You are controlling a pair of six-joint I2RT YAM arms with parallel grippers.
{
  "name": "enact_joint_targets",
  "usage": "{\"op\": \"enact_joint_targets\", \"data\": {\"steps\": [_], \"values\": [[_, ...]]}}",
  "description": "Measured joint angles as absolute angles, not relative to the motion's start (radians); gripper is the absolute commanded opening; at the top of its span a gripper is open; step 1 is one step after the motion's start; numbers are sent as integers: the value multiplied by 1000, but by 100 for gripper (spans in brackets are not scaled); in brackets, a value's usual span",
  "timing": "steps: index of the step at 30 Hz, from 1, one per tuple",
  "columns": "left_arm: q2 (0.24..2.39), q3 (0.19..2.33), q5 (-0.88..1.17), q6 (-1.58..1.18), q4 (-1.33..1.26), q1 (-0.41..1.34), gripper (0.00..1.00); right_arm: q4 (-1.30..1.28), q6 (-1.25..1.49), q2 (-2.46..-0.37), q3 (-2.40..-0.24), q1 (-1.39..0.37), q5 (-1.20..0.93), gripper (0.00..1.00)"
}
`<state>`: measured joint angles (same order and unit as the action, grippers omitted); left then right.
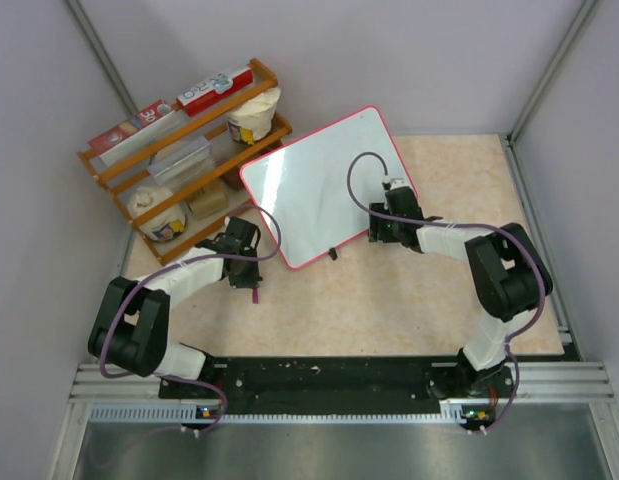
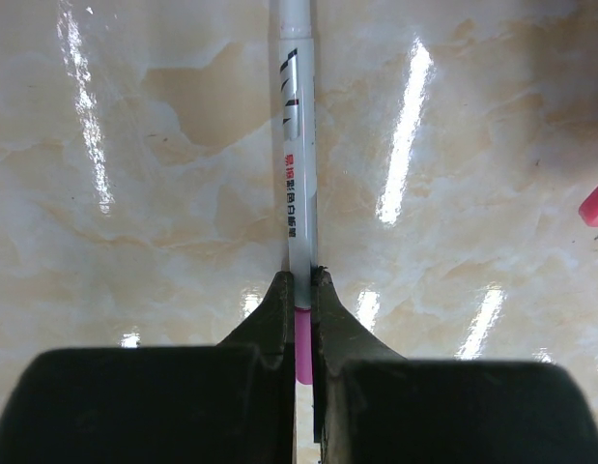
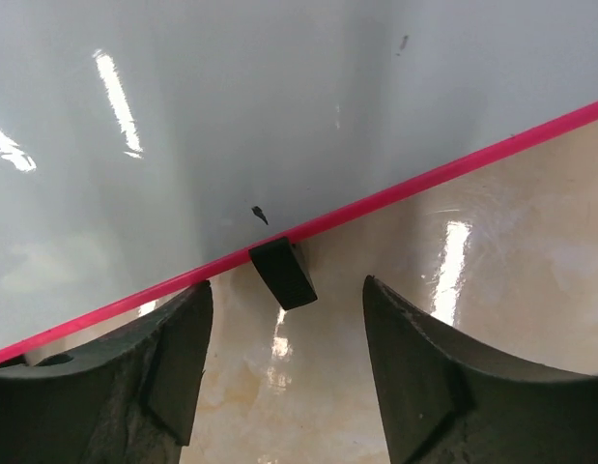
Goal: Write a sentence on the whiteboard
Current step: Move the whiteboard stand to the center of the board.
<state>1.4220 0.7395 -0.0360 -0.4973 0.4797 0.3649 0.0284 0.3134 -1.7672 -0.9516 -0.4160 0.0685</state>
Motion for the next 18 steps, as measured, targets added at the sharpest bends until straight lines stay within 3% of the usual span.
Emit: {"op": "enact_joint_targets", "data": {"steps": [6, 10, 18], "values": [[1422, 739, -23, -495, 478, 365, 0, 17, 315, -1767, -957, -416, 104, 63], [1422, 739, -15, -495, 472, 365, 0, 11, 316, -1779, -971, -416, 102, 48], [1422, 739, -15, -488, 471, 365, 0, 15, 288, -1808, -1004, -413, 47, 40]]}}
